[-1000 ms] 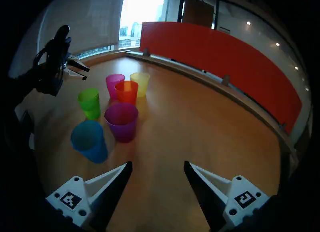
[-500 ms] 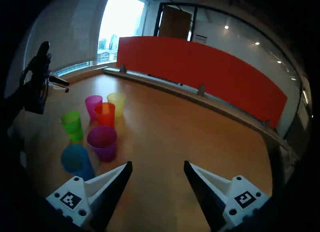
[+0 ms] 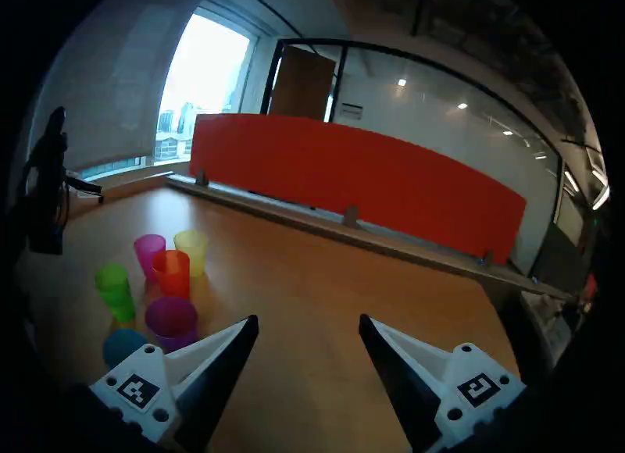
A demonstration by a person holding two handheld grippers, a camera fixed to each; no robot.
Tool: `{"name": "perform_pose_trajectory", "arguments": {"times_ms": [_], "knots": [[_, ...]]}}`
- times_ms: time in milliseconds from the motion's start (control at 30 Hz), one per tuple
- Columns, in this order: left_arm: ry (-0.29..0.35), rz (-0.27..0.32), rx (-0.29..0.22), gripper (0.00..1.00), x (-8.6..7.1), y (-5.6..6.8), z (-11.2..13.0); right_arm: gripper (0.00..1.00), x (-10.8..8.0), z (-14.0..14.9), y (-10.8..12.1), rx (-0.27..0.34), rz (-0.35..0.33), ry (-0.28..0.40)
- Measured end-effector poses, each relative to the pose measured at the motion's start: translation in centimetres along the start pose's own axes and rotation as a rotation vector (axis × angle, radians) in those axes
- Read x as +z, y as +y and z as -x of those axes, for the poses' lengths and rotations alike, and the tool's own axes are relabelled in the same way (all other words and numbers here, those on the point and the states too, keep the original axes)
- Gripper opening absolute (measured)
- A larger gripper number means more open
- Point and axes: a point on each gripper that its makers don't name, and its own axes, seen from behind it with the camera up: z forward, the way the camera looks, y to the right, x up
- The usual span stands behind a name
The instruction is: Pour water
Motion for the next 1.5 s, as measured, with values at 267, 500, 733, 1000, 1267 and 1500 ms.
{"name": "perform_pose_trajectory", "arguments": {"times_ms": [267, 500, 733, 1000, 1267, 1500], "knots": [[0.073, -0.039, 0.001, 0.83, -1.2, 0.0, -2.2, 1.0, 0.1, -2.4, 1.5, 0.048, 0.072, 0.093], [0.164, -0.069, -0.043, 0.83, -2.7, 0.0, -4.5, 1.0, -0.3, -4.7, 3.0, 0.08, 0.146, 0.197], [0.24, -0.09, -0.056, 0.83, -4.4, 0.0, -5.8, 1.0, -1.9, -7.7, 4.5, 0.11, 0.21, 0.336], [0.326, -0.108, -0.068, 0.83, -5.9, 0.2, -7.4, 1.0, -3.6, -9.1, 6.5, 0.123, 0.303, 0.431], [0.336, -0.122, -0.092, 0.83, -6.3, 0.4, -7.0, 1.0, -4.0, -8.3, 7.3, 0.17, 0.332, 0.437], [0.339, -0.147, -0.109, 0.83, -6.3, 0.8, -5.9, 1.0, -4.3, -6.9, 7.9, 0.181, 0.36, 0.43]]}}
